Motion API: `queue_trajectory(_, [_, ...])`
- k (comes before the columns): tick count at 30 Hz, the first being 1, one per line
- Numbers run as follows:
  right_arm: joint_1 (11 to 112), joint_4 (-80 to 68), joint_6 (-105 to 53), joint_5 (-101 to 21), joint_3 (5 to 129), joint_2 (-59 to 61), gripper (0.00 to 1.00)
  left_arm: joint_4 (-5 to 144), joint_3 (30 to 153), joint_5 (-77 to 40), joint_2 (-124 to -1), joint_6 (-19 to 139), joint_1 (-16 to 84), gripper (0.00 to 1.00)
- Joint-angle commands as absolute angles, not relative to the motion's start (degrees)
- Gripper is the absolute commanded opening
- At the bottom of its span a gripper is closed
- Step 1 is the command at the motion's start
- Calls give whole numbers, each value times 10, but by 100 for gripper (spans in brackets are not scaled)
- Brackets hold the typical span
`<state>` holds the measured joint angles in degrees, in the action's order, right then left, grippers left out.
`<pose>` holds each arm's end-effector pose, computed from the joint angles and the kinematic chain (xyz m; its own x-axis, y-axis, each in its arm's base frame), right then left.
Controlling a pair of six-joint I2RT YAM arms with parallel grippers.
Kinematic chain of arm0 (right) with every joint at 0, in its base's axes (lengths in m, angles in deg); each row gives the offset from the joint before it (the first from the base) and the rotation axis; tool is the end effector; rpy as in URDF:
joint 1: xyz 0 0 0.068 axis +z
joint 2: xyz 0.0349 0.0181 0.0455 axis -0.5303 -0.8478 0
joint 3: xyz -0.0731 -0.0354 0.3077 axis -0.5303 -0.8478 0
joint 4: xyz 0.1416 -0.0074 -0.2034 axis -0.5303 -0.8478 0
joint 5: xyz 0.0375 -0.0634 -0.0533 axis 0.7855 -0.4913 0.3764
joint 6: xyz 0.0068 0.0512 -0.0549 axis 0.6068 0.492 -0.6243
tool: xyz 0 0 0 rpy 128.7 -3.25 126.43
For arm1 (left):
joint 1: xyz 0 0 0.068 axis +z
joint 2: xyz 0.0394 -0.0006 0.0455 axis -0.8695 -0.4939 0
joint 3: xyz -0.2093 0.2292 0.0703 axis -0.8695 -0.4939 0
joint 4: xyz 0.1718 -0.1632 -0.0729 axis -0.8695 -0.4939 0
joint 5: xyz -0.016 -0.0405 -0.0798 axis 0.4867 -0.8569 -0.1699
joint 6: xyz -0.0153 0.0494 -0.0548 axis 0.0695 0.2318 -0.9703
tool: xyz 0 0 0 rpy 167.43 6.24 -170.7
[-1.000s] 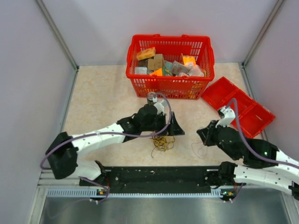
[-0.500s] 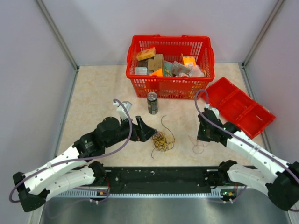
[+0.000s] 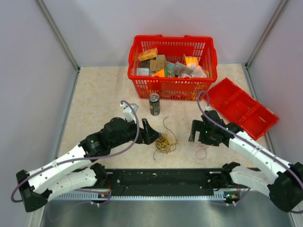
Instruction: Untangle the cables
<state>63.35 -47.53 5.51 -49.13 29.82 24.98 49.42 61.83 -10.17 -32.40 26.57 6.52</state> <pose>0.1342 0.0798 0.2384 -0.8993 0.1808 -0.3982 0.0648 0.9556 0.2875 0.0965 -0.1325 0.3338 -0.7184 -0.2085 -0.6637 0.4269 0.6212 -0.6572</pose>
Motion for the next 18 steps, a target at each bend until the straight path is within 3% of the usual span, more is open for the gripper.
queue_trajectory(1, [628, -488, 106, -562, 304, 224, 99, 531, 620, -123, -332, 285, 66, 95])
queue_trajectory(7, [628, -494, 140, -627, 312, 118, 99, 520, 624, -118, -323, 289, 66, 95])
queue_trajectory(18, [629, -501, 275, -648, 245, 135, 87, 518, 616, -112, -307, 291, 66, 95])
